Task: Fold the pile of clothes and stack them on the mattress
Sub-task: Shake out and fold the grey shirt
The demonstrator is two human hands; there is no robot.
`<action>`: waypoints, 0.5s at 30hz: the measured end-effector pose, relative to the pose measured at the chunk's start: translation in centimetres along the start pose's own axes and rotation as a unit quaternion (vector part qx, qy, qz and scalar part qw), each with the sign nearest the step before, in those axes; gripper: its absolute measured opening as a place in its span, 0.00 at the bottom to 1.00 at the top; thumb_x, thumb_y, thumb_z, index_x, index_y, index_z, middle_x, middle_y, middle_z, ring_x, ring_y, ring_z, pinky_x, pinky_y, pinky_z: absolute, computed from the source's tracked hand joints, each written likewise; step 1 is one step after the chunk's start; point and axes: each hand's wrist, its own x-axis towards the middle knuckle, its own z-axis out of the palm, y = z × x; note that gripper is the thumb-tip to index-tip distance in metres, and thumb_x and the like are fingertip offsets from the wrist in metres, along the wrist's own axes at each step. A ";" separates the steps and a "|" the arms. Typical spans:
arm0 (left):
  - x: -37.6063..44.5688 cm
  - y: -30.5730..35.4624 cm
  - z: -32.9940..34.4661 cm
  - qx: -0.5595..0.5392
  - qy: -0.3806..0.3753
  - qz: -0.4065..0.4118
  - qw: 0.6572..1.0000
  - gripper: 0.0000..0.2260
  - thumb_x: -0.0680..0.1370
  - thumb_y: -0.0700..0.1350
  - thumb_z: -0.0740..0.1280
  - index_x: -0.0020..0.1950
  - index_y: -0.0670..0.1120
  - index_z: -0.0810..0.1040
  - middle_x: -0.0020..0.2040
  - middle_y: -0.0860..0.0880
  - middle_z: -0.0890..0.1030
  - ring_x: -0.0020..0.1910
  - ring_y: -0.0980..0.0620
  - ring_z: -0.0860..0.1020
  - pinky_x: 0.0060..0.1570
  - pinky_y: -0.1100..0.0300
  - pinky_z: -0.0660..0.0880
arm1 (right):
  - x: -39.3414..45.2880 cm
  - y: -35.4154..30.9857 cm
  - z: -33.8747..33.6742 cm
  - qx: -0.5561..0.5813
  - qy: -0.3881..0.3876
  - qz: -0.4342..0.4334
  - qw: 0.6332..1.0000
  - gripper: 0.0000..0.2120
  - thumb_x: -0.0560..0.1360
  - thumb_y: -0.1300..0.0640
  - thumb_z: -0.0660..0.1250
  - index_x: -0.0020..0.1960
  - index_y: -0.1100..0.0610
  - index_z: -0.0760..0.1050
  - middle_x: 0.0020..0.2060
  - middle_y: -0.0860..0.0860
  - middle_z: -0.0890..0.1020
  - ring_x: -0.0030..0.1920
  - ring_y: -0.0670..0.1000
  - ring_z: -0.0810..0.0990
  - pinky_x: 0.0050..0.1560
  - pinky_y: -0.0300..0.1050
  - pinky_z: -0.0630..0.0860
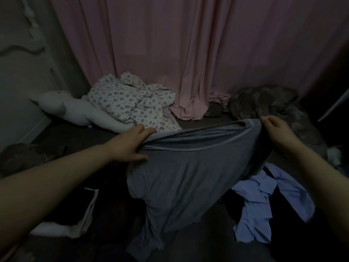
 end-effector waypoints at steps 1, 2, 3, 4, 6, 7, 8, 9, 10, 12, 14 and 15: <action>0.1 -0.3 0.0 0.018 0.006 0.020 1.000 0.29 0.70 0.51 0.68 0.69 0.45 0.65 0.54 0.44 0.71 0.51 0.47 0.72 0.49 0.58 0.69 | -0.1 -0.1 -0.6 0.009 -0.019 0.006 1.000 0.15 0.80 0.50 0.58 0.53 0.61 0.75 0.46 0.54 0.77 0.47 0.52 0.74 0.46 0.45 0.69; 0.3 -0.3 -0.2 -0.001 0.009 0.018 1.000 0.26 0.71 0.45 0.64 0.68 0.44 0.67 0.52 0.43 0.71 0.50 0.46 0.72 0.47 0.58 0.68 | -0.2 -0.3 -1.1 0.019 -0.039 0.008 0.999 0.12 0.79 0.51 0.61 0.52 0.59 0.75 0.46 0.52 0.78 0.46 0.51 0.75 0.44 0.43 0.71; 0.5 -0.3 -0.3 -0.045 0.013 0.007 0.999 0.23 0.70 0.41 0.62 0.66 0.43 0.70 0.52 0.42 0.73 0.50 0.46 0.73 0.47 0.59 0.67 | -0.4 -0.5 -1.5 0.029 -0.063 0.008 0.998 0.10 0.77 0.53 0.65 0.52 0.59 0.76 0.45 0.50 0.78 0.44 0.49 0.75 0.42 0.41 0.71; 0.8 -0.2 -0.4 -0.094 0.018 -0.020 0.995 0.20 0.70 0.39 0.60 0.63 0.41 0.74 0.52 0.42 0.76 0.51 0.46 0.75 0.46 0.61 0.67 | -0.5 -0.6 -1.8 0.038 -0.089 0.011 0.995 0.08 0.75 0.55 0.68 0.51 0.58 0.77 0.46 0.48 0.78 0.44 0.47 0.75 0.42 0.40 0.71; 1.4 -0.3 -0.8 -0.155 0.048 -0.084 0.983 0.12 0.73 0.36 0.64 0.55 0.41 0.79 0.49 0.43 0.81 0.49 0.48 0.78 0.40 0.66 0.66 | -0.4 -0.9 -2.1 0.030 -0.131 0.024 0.991 0.10 0.71 0.58 0.72 0.52 0.55 0.79 0.48 0.44 0.77 0.47 0.44 0.75 0.48 0.40 0.72; 1.6 -0.7 -1.0 -0.169 0.071 -0.118 0.976 0.09 0.72 0.34 0.67 0.51 0.41 0.80 0.45 0.45 0.82 0.46 0.50 0.79 0.37 0.69 0.66 | -0.3 -0.9 -2.0 0.013 -0.141 0.023 0.990 0.11 0.70 0.59 0.73 0.52 0.53 0.80 0.49 0.42 0.77 0.48 0.44 0.75 0.52 0.42 0.71; 1.9 -1.0 -1.2 -0.185 0.094 -0.152 0.966 0.07 0.72 0.33 0.69 0.48 0.41 0.80 0.41 0.46 0.81 0.42 0.52 0.78 0.35 0.72 0.66 | -0.1 -0.9 -1.9 -0.008 -0.142 0.013 0.990 0.11 0.69 0.59 0.74 0.52 0.53 0.81 0.49 0.42 0.76 0.50 0.45 0.74 0.55 0.43 0.70; 2.2 -1.3 -1.5 -0.208 0.114 -0.177 0.955 0.07 0.71 0.32 0.69 0.44 0.43 0.80 0.37 0.49 0.80 0.39 0.57 0.77 0.35 0.74 0.67 | 0.0 -0.9 -1.7 -0.029 -0.140 -0.004 0.990 0.11 0.68 0.60 0.74 0.50 0.52 0.82 0.48 0.42 0.77 0.51 0.46 0.74 0.57 0.43 0.70; 2.5 -1.6 -1.8 -0.242 0.122 -0.194 0.943 0.09 0.71 0.31 0.69 0.42 0.45 0.79 0.35 0.53 0.78 0.36 0.64 0.75 0.35 0.76 0.67 | 0.1 -0.9 -1.6 -0.046 -0.139 -0.031 0.989 0.10 0.68 0.61 0.75 0.49 0.52 0.82 0.47 0.44 0.78 0.51 0.48 0.75 0.57 0.43 0.69; 3.0 -2.1 -2.4 -0.317 0.115 -0.218 0.916 0.12 0.74 0.31 0.67 0.42 0.49 0.77 0.35 0.61 0.79 0.35 0.71 0.75 0.38 0.78 0.68 | 0.5 -0.6 -1.2 -0.055 -0.123 -0.083 0.987 0.09 0.68 0.63 0.74 0.45 0.51 0.82 0.45 0.49 0.80 0.51 0.50 0.76 0.54 0.39 0.71; 3.2 -2.1 -2.7 -0.391 0.106 -0.238 0.883 0.08 0.78 0.38 0.64 0.47 0.51 0.78 0.39 0.63 0.81 0.38 0.72 0.75 0.39 0.77 0.69 | 1.0 -0.5 -1.1 -0.016 -0.086 -0.090 0.992 0.07 0.71 0.62 0.71 0.45 0.52 0.82 0.46 0.50 0.81 0.49 0.44 0.78 0.50 0.31 0.73; 3.3 -2.1 -2.8 -0.426 0.107 -0.257 0.861 0.07 0.80 0.42 0.62 0.52 0.50 0.79 0.45 0.60 0.81 0.42 0.70 0.75 0.40 0.74 0.71 | 1.2 -0.6 -1.0 0.019 -0.067 -0.077 0.995 0.06 0.72 0.61 0.70 0.48 0.55 0.82 0.47 0.50 0.82 0.47 0.41 0.79 0.49 0.30 0.75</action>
